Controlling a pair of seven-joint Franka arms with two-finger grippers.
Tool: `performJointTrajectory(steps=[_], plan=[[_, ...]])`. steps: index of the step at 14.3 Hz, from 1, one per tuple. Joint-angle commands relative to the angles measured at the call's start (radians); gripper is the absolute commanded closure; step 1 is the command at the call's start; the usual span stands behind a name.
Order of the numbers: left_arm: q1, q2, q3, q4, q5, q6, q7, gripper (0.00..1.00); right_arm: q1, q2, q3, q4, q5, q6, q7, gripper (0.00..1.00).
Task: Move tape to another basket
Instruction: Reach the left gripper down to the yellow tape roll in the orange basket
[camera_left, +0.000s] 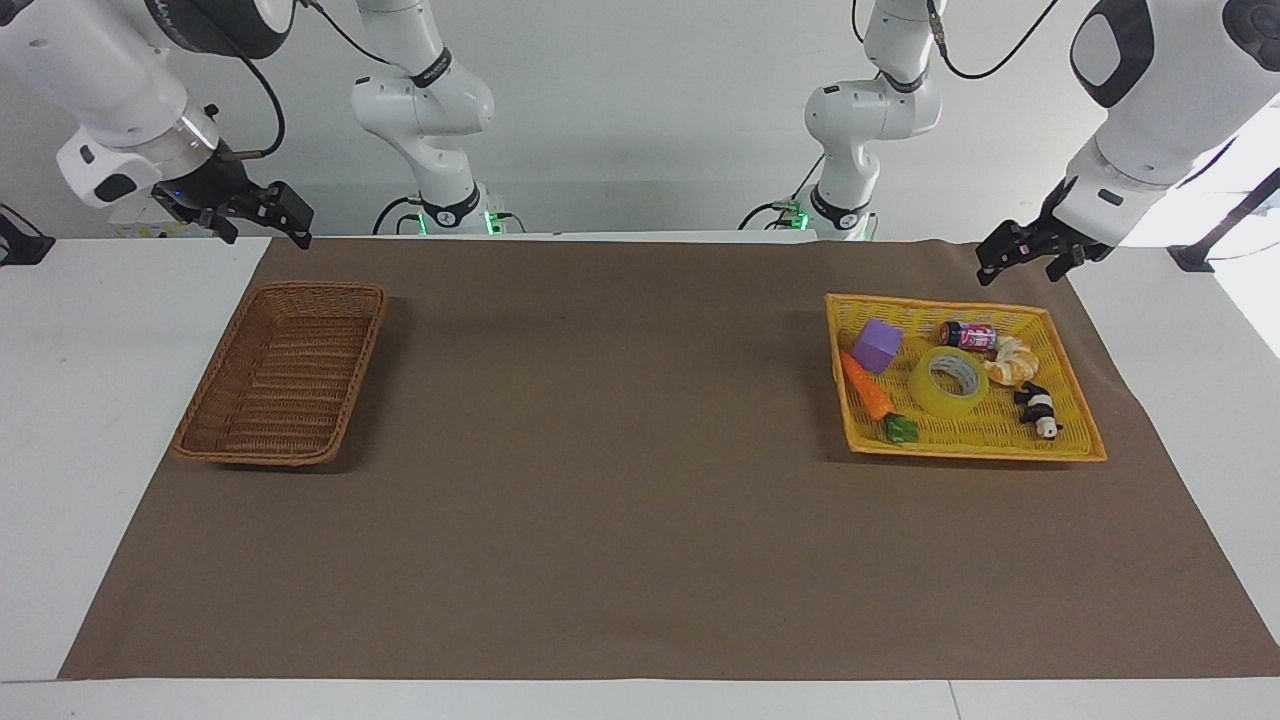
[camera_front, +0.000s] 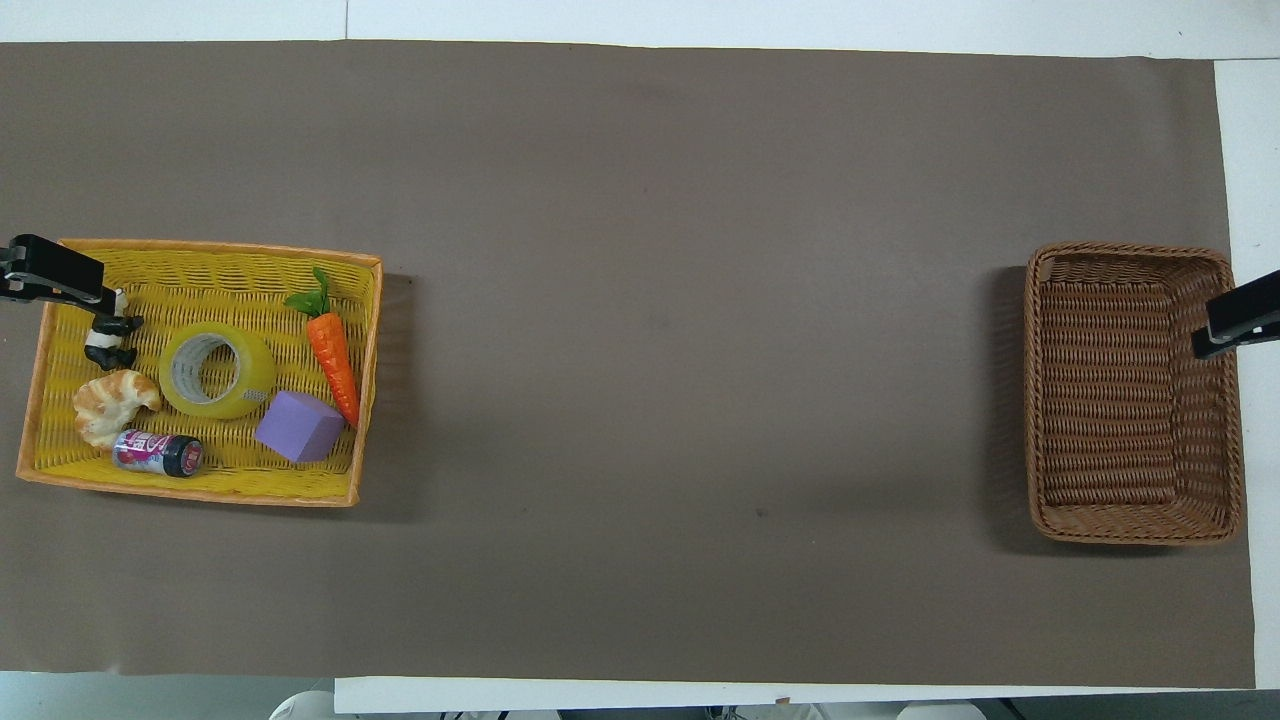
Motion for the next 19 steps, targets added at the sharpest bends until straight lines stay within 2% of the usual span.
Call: performJointTrajectory(steps=[1,4,5,6,8,9,10,14,16,19], plan=[[0.011,-0.020,-0.003,-0.039,0.010,0.021,0.002,0.00,-0.004,-0.024,0.003,-0.027,-0.003,0.007,-0.018,0.00],[0.017,-0.020,0.000,-0.039,0.022,0.021,-0.008,0.00,-0.004,-0.024,0.003,-0.027,-0.003,0.007,-0.018,0.00],[0.032,-0.024,0.002,-0.047,0.083,0.026,-0.007,0.00,-0.004,-0.023,0.003,-0.027,-0.003,0.007,-0.018,0.01],[0.066,-0.049,0.005,-0.124,0.091,0.087,-0.007,0.00,-0.004,-0.024,0.003,-0.027,-0.003,0.007,-0.018,0.00],[0.139,-0.170,0.003,-0.461,0.087,0.472,-0.002,0.00,-0.004,-0.023,0.003,-0.027,-0.003,0.007,-0.018,0.00],[0.147,-0.184,0.003,-0.564,0.087,0.594,-0.002,0.00,-0.004,-0.023,0.003,-0.027,-0.003,0.007,-0.018,0.01],[0.152,-0.172,0.005,-0.600,0.087,0.638,-0.002,0.00,-0.004,-0.023,0.003,-0.027,-0.003,0.007,-0.020,0.01],[0.176,-0.086,0.003,-0.634,0.087,0.713,-0.007,0.00,-0.004,-0.023,0.003,-0.027,-0.003,0.007,-0.018,0.01],[0.160,-0.086,0.000,-0.701,0.087,0.816,-0.007,0.00,-0.004,-0.023,0.003,-0.027,-0.003,0.007,-0.018,0.01],[0.132,-0.051,0.002,-0.716,0.087,0.893,-0.008,0.00,-0.004,-0.023,0.003,-0.027,-0.003,0.007,-0.018,0.00]])
